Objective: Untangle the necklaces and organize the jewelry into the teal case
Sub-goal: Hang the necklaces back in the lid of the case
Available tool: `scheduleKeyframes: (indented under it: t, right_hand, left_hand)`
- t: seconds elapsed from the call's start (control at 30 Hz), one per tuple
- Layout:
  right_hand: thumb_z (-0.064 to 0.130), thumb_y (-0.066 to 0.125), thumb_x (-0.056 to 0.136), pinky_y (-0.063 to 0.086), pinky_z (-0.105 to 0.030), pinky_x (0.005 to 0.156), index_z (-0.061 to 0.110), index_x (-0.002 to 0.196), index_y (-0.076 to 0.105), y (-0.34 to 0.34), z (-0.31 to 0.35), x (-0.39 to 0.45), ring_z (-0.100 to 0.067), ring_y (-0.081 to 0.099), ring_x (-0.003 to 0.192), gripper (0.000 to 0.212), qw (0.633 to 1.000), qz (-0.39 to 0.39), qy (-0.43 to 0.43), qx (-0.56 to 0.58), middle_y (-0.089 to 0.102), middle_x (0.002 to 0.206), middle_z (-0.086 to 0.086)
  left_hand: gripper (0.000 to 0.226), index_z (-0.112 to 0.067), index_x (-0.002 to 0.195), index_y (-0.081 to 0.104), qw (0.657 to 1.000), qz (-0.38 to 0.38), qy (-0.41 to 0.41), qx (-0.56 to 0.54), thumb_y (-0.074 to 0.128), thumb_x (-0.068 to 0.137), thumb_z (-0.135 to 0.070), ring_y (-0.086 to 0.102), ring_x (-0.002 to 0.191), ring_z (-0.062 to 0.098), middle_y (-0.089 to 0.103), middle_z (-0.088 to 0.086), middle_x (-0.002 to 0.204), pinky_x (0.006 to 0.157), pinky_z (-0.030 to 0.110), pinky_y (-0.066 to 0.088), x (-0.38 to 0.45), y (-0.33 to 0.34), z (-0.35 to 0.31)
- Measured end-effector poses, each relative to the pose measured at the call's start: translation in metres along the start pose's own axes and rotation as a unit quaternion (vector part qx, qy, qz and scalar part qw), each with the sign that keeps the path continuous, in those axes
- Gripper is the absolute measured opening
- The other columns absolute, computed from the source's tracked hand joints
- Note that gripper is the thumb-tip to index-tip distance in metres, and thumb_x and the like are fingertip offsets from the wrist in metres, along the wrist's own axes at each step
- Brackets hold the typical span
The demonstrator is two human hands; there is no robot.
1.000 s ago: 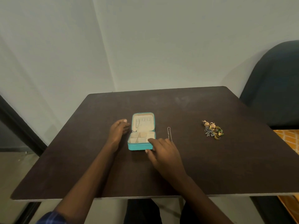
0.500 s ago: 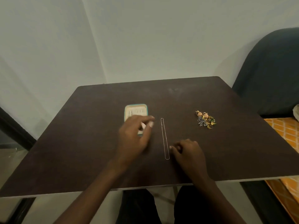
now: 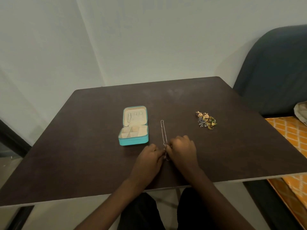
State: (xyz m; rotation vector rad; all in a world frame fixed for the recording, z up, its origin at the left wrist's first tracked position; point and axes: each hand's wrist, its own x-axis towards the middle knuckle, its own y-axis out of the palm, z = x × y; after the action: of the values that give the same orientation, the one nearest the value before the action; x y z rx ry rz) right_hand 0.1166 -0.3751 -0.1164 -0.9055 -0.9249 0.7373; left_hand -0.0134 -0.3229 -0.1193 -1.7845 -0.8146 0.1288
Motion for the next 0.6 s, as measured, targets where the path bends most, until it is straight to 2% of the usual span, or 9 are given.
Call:
scheduleKeyframes:
  t: [0.1,0.27,0.37,0.47,0.53,0.6]
  right_hand:
    - [0.021,0.059,0.08,0.026,-0.031,0.059,0.013,0.063,0.056,0.003,-0.002,0.005,-0.03,0.054,0.072,0.019,0.999,0.002,-0.01,-0.037,0.059,0.07,-0.008]
    - [0.023,0.051,0.084,0.033,-0.035,0.065,0.009,0.077,0.057,0.002,-0.005,0.014,-0.029,0.052,0.082,0.017,0.999,0.043,-0.005,-0.004,0.059,0.082,-0.01]
    - [0.023,0.056,0.079,0.036,-0.033,0.064,0.011,0.074,0.058,-0.002,-0.008,0.015,-0.025,0.052,0.079,0.014,0.994,0.053,0.025,0.094,0.059,0.078,-0.005]
    - [0.017,0.061,0.077,0.036,-0.024,0.058,0.016,0.069,0.06,-0.017,-0.01,0.016,-0.011,0.051,0.064,0.008,0.974,0.08,0.046,0.209,0.056,0.064,0.006]
    - [0.012,0.062,0.077,0.036,-0.014,0.054,0.02,0.067,0.059,-0.03,-0.008,0.018,-0.002,0.048,0.055,0.013,0.963,0.088,0.05,0.252,0.055,0.059,0.008]
    - [0.01,0.063,0.077,0.038,-0.015,0.055,0.022,0.065,0.06,-0.04,-0.01,0.022,-0.002,0.047,0.053,0.017,0.953,0.089,0.047,0.285,0.058,0.059,0.007]
  left_hand:
    - [0.024,-0.018,0.111,0.067,1.0,-0.017,0.005,-0.014,0.053,0.093,-0.025,0.048,0.083,0.014,0.055,0.003,0.091,0.067,0.026,0.038,-0.001,0.005,0.002]
    - [0.019,-0.017,0.103,0.069,0.998,-0.043,-0.006,-0.042,0.057,0.09,-0.023,0.048,0.08,0.013,0.055,0.001,0.085,0.066,0.02,0.028,0.001,0.003,0.003]
    - [0.019,-0.016,0.104,0.07,0.995,-0.052,-0.018,-0.079,0.057,0.09,-0.022,0.05,0.081,0.01,0.058,0.001,0.086,0.069,0.021,0.035,0.0,0.002,0.005]
    - [0.022,-0.012,0.104,0.069,0.992,-0.079,-0.018,-0.098,0.056,0.089,-0.02,0.052,0.083,0.009,0.061,0.002,0.089,0.074,0.024,0.043,0.001,-0.002,0.003]
    - [0.024,-0.011,0.102,0.07,0.987,-0.122,-0.016,-0.108,0.054,0.088,-0.021,0.052,0.084,0.005,0.064,0.002,0.091,0.077,0.019,0.042,0.004,-0.005,0.001]
    - [0.022,-0.011,0.103,0.069,0.978,-0.166,-0.027,-0.126,0.055,0.087,-0.019,0.049,0.086,0.0,0.064,-0.001,0.094,0.079,0.014,0.04,0.008,-0.015,-0.003]
